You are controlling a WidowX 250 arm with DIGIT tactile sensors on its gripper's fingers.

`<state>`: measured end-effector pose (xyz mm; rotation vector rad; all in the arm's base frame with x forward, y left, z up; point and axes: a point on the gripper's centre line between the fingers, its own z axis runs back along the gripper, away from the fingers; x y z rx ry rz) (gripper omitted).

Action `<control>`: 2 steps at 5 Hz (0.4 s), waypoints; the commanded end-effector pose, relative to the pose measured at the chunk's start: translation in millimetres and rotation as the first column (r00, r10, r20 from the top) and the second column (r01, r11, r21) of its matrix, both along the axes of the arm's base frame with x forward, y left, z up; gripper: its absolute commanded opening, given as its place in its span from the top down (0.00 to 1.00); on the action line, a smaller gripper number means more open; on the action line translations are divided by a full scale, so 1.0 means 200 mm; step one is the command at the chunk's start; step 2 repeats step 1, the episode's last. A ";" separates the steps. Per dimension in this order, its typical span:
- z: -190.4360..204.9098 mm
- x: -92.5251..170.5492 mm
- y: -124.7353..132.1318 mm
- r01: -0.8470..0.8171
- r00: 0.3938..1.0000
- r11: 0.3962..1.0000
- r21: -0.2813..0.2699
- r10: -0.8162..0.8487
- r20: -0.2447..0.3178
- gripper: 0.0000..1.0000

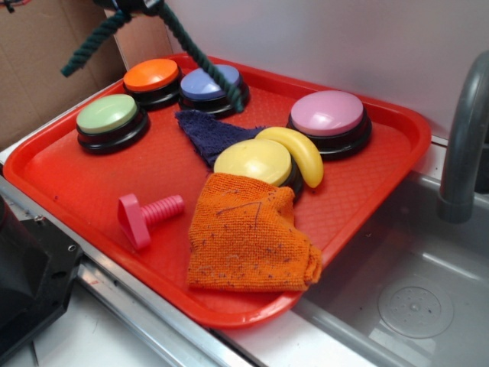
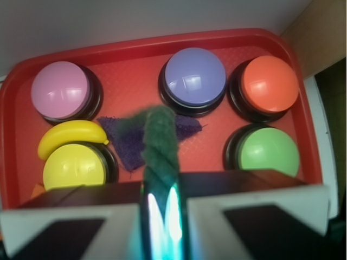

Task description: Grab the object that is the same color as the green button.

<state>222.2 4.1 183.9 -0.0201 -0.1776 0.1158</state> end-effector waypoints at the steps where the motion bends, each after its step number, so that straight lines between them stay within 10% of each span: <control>1: 0.03 0.01 0.06 -0.012 1.000 1.000 0.028 0.012 0.006 1.00; 2: 0.03 0.01 0.06 -0.012 1.000 1.000 0.028 0.012 0.006 1.00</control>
